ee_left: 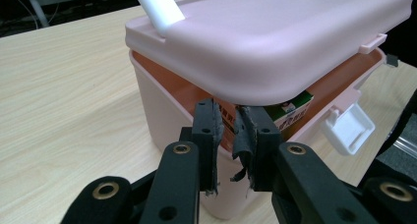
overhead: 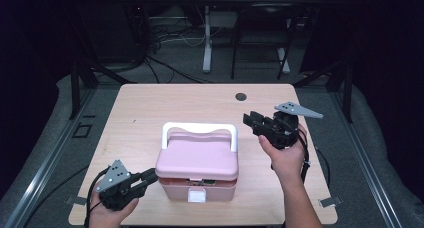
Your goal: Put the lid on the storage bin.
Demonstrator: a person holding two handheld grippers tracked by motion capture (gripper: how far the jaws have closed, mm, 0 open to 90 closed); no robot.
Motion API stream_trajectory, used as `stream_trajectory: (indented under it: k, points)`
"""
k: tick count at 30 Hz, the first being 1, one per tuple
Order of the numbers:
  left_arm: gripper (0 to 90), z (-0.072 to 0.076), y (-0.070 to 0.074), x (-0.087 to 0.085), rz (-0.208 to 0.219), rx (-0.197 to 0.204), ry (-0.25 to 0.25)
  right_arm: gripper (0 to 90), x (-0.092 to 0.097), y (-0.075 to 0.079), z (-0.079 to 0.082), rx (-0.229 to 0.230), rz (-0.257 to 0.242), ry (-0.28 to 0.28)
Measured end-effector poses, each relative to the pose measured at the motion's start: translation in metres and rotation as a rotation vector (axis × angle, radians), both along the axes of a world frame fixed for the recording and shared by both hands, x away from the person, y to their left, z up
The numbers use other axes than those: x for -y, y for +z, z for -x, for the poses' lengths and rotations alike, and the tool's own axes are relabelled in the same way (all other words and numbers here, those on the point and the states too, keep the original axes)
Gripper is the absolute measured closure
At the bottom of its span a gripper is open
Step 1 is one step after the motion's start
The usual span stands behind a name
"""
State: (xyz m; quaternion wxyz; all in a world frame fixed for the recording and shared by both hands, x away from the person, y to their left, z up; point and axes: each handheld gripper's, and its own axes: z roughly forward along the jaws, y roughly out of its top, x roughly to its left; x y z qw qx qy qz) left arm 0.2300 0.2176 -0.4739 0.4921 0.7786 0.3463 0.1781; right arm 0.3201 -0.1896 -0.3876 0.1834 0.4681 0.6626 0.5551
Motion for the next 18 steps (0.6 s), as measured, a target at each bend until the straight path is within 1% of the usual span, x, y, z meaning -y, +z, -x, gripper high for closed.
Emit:
stream_trajectory:
  k: [5,7,9,10,15,17,18]
  points:
    - [77.9,0.002,-0.004,-0.001,-0.002,0.002,0.001,67.8,0.003,0.0,0.0,0.001,-0.006,-0.005]
    - [77.8,0.003,-0.005,-0.002,0.003,-0.005,0.004,67.8,0.002,0.0,0.0,0.0,-0.006,-0.004]
    - [77.8,0.004,-0.007,-0.002,0.0,-0.013,0.003,67.8,0.002,-0.001,0.0,-0.001,-0.004,-0.004]
    - [77.8,0.004,-0.009,-0.002,-0.003,-0.011,0.002,67.8,0.002,-0.001,0.0,-0.001,-0.004,-0.004]
    - [77.7,0.006,-0.015,-0.002,-0.021,-0.033,-0.002,67.8,0.002,-0.001,0.0,0.003,-0.005,-0.006]
    - [77.7,0.006,-0.017,-0.003,-0.031,-0.031,-0.004,67.8,0.003,-0.001,0.0,0.001,-0.009,-0.009]
    - [77.6,0.006,-0.018,-0.004,-0.031,-0.038,-0.002,67.8,0.004,-0.001,0.0,0.001,-0.01,-0.009]
